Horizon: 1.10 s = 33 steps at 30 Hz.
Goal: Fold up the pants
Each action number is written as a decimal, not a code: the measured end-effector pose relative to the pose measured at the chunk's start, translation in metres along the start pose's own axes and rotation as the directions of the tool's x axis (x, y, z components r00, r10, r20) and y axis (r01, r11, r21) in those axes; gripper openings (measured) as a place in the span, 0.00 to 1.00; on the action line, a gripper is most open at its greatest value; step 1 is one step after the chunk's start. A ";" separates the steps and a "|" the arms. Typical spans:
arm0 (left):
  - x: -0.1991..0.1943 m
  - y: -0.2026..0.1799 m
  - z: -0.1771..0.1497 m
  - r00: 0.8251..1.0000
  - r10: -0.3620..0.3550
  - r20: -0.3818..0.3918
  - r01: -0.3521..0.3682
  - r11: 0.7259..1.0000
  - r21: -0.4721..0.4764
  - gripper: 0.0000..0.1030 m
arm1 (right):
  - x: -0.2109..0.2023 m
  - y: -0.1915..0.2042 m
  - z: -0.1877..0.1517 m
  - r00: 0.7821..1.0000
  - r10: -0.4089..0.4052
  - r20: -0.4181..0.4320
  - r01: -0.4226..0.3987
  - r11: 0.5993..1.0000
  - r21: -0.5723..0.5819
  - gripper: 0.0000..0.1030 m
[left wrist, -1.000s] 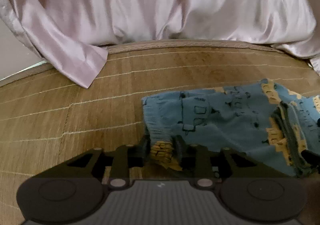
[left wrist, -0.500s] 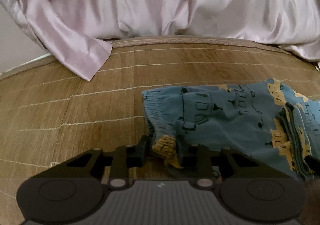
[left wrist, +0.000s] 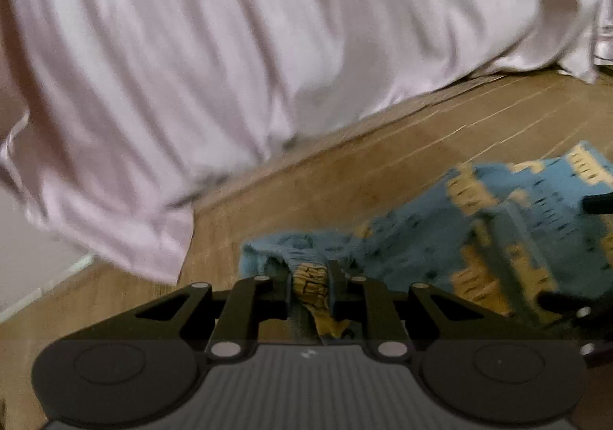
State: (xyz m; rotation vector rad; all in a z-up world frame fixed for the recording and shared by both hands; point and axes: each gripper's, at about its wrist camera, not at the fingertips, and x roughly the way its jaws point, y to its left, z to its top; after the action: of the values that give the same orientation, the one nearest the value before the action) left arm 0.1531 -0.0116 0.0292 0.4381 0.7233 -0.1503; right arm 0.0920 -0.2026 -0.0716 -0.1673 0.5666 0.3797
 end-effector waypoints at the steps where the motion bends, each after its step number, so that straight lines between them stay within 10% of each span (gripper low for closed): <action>1: -0.006 -0.004 0.008 1.000 -0.011 0.016 0.010 1.000 0.029 0.18 | -0.002 -0.001 0.002 1.000 0.006 0.006 -0.006 1.000 0.000 0.99; 10: -0.034 -0.045 0.057 0.991 -0.073 0.108 0.051 0.980 0.191 0.18 | -0.050 -0.035 0.027 1.000 -0.003 0.005 0.003 1.000 -0.011 0.99; 23: -0.039 -0.094 0.131 0.982 -0.187 -0.015 0.186 0.964 0.189 0.18 | -0.081 -0.094 0.036 0.996 -0.089 -0.009 0.089 0.995 -0.034 0.99; 30: -0.041 -0.165 0.170 0.939 -0.342 -0.027 0.340 0.918 0.202 0.19 | -0.110 -0.178 0.024 0.977 -0.210 -0.031 0.212 0.957 0.199 0.99; 33: -0.030 -0.192 0.169 0.881 -0.473 0.003 0.465 0.867 0.180 0.24 | -0.115 -0.209 0.011 0.964 -0.256 -0.071 0.265 0.914 0.307 0.99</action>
State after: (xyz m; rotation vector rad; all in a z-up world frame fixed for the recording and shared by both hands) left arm 0.1797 -0.2589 0.0969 0.4158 0.7634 -0.6881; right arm 0.0902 -0.4268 0.0114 0.0594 0.6180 0.0235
